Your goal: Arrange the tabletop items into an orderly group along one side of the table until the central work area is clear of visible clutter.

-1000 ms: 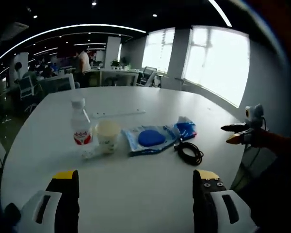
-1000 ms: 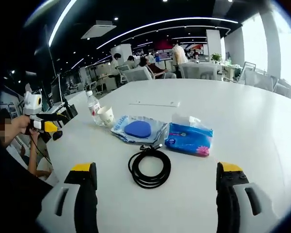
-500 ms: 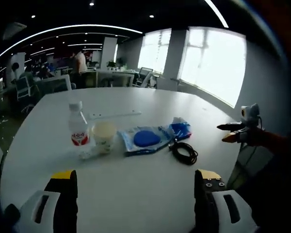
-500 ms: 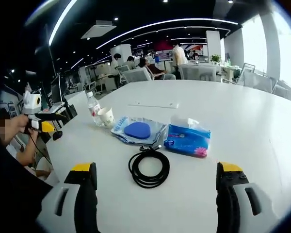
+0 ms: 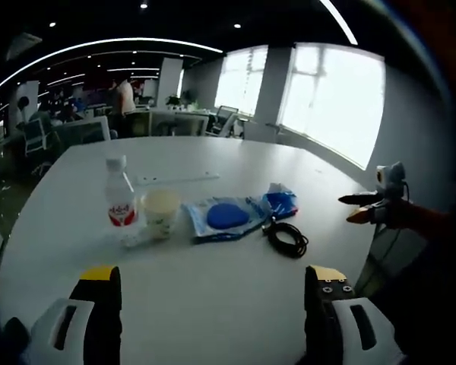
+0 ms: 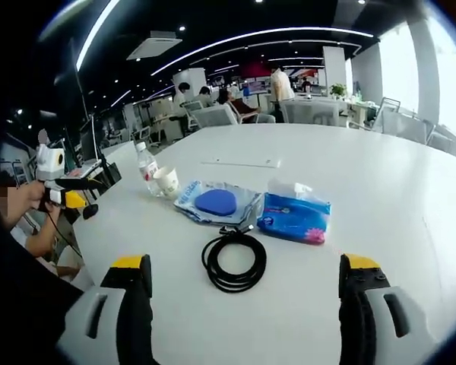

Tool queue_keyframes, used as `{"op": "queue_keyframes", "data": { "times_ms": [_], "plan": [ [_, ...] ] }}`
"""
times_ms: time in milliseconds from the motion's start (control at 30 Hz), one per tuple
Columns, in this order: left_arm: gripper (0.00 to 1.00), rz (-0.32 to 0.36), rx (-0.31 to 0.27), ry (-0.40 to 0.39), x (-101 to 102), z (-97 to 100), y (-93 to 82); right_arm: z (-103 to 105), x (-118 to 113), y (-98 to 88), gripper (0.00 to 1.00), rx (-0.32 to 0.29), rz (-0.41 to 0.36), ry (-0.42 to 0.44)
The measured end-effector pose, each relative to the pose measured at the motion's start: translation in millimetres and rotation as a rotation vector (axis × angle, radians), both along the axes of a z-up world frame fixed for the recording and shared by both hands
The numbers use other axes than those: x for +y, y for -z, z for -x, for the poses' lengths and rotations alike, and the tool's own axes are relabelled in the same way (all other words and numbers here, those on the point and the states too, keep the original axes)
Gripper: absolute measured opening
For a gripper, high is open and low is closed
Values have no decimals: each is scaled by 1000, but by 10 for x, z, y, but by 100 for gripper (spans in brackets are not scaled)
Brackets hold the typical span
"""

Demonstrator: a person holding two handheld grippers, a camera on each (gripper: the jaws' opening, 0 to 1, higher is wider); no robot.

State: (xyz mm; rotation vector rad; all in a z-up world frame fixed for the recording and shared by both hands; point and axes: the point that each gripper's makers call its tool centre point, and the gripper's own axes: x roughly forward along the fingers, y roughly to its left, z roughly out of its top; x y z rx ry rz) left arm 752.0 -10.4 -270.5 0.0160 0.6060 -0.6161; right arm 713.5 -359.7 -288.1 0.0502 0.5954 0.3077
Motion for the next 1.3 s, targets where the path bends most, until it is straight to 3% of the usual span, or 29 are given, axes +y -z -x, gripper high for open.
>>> {"op": "queue_keyframes", "data": {
  "times_ms": [167,533,1300],
  "plan": [
    [99,-8,8,-3,9,-7,40,-3,-9,16,100,1,-2,13],
    [99,1,-24,-7,-10,-70,-59,-41,-1,29,100,8,4,-4],
    [98,-36,-12,-4,104,-40,10,-29,31,52,100,19,4,5]
  ]
}}
